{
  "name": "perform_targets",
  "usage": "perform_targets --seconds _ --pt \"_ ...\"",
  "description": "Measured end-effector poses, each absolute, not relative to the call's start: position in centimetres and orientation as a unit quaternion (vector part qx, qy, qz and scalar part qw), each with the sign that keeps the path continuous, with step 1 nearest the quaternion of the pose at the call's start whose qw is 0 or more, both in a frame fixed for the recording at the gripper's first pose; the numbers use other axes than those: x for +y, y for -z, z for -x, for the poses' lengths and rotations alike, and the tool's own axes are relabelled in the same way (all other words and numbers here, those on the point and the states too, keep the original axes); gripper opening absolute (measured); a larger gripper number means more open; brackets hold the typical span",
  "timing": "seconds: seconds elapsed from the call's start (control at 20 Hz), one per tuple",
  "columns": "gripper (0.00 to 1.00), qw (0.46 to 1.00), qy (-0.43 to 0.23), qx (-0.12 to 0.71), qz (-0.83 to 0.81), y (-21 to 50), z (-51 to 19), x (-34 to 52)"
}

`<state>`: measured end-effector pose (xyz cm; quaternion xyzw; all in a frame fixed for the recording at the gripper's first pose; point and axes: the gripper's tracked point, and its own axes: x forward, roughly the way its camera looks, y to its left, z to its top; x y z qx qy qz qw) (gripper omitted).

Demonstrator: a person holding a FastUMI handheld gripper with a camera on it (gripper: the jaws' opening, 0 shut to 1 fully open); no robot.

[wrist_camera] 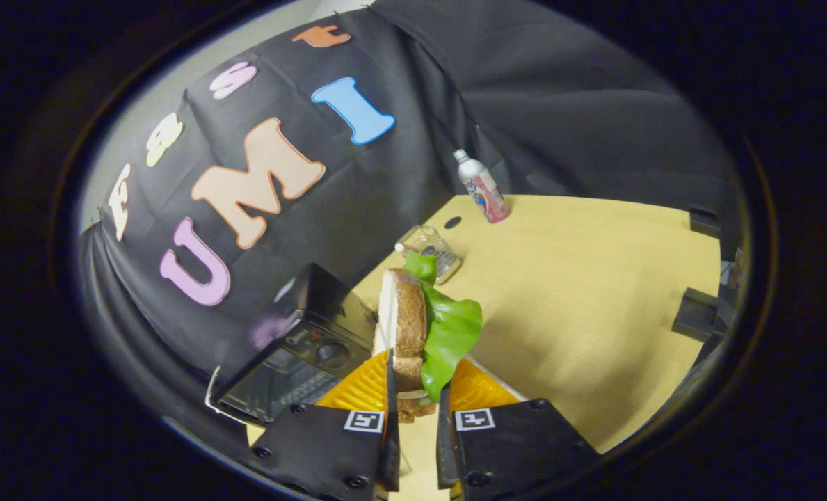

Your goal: Open the toaster oven, put the food inside, and close the toaster oven door.

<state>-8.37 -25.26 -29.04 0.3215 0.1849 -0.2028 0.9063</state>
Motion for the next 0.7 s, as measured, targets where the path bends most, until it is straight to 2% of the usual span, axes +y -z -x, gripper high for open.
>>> perform_targets --seconds 0.5,0.7 --pt "0.22 0.905 0.208 0.177 -0.327 26.0 10.8 -19.5" --pt "0.23 0.901 0.176 0.2 -0.341 26.9 10.9 -14.3"
